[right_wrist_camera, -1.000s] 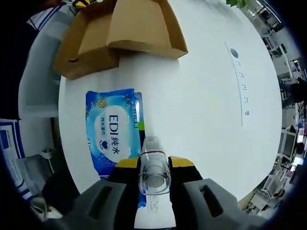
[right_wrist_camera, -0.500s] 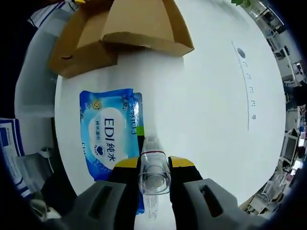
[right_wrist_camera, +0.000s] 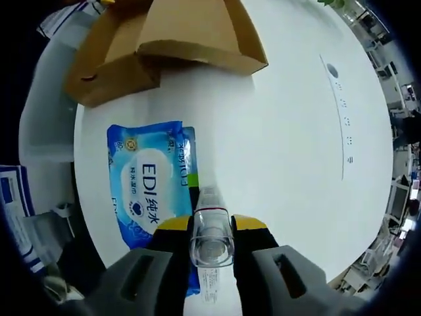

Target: Operate the shoe box by opening the lid, removing the specified soft item, and placing it in the target area until the item is outside and the box remains undamaged.

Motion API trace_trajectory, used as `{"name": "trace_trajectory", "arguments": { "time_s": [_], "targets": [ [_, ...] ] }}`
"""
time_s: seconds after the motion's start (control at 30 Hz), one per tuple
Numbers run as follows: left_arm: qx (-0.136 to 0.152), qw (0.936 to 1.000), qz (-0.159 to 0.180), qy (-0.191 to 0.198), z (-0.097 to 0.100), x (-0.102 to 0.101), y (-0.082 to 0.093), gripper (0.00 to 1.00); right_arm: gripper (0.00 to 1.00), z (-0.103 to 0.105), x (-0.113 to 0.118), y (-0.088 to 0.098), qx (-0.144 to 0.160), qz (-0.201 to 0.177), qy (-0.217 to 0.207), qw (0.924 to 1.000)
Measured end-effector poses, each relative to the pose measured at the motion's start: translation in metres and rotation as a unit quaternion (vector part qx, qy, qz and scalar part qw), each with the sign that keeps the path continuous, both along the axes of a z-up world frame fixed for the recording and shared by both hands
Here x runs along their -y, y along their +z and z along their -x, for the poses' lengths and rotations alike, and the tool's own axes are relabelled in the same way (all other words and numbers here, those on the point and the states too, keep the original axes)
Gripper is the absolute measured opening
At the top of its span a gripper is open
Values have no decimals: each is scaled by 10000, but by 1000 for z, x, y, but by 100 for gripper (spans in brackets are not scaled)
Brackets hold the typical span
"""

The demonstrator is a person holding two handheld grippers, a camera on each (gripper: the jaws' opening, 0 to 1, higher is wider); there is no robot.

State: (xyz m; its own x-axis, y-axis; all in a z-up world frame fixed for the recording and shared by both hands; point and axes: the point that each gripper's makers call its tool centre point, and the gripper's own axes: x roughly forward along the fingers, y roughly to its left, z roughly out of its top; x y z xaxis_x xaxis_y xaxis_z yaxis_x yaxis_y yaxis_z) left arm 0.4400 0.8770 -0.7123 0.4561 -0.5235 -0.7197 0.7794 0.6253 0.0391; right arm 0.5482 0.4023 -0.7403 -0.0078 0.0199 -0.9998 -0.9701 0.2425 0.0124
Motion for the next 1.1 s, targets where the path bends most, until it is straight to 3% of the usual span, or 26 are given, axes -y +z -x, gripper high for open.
{"name": "trace_trajectory", "arguments": {
  "time_s": [0.13, 0.4, 0.83, 1.03, 1.1],
  "targets": [
    [-3, 10000, 8, 8, 0, 0, 0, 4, 28, 2, 0, 0, 22, -22, -67, 10000],
    [1, 10000, -1, 13, 0, 0, 0, 4, 28, 0, 2, 9, 131, -76, -156, 9998],
    [34, 10000, 22, -1, 1, 0, 1, 4, 27, -10, -11, 64, 722, -459, -468, 9952],
    [79, 10000, 4, 7, 3, 1, 1, 4, 25, -6, -23, 87, 979, -617, -535, 9918],
    [81, 10000, 38, 12, 3, 0, 1, 4, 25, -1, -32, 95, 1014, -827, -674, 9891]
  ]
}}
